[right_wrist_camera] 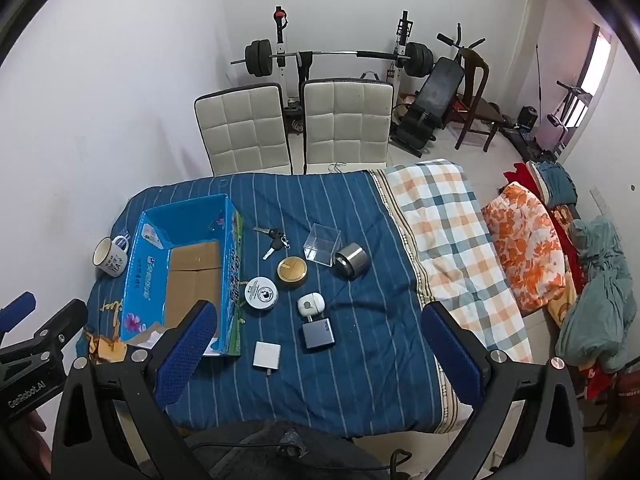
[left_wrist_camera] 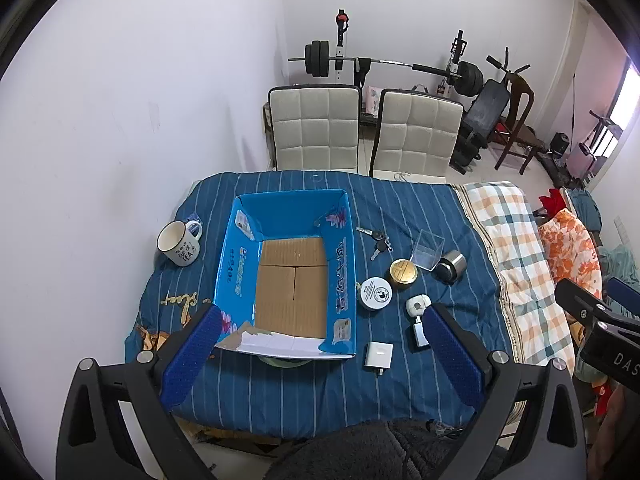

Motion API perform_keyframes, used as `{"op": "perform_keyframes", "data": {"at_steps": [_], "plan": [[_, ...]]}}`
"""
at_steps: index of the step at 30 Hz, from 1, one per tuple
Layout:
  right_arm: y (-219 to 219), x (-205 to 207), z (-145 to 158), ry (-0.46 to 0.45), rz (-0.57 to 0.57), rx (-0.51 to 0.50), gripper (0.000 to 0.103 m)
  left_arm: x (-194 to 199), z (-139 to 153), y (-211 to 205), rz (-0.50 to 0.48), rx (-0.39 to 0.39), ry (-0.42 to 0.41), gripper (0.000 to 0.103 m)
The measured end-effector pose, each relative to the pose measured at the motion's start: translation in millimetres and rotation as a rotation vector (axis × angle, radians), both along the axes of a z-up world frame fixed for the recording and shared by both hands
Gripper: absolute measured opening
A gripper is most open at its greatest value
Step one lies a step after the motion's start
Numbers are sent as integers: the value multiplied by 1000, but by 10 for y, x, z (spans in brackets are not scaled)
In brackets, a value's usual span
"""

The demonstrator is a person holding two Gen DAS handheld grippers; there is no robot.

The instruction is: Organize rigid objects

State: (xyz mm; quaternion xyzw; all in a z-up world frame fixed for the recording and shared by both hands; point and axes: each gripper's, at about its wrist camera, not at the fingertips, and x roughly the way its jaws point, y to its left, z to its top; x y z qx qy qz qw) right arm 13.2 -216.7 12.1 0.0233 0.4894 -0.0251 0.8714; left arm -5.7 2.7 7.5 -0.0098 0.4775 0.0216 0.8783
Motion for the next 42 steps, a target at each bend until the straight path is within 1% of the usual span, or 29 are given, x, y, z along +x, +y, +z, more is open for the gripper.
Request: {"op": "perform_keyframes", "data": {"at_steps": [14, 21, 29, 35, 42], "plan": [[61, -2, 89, -27, 1, -14, 103, -37, 35, -29, -2, -13, -17, 103], [88, -54, 122, -57, 4, -20, 103, -43, 31, 63, 6, -26, -27, 103], [96, -70, 146, -59, 5, -22, 103, -47, 44, 57, 6, -24, -30, 103], [123, -61, 163, -66, 4, -21, 103, -29, 98, 89, 8, -14, -51, 103], [130, -61, 155, -66, -1, -20, 103, -9, 102, 103, 3, -18, -50, 103]]}}
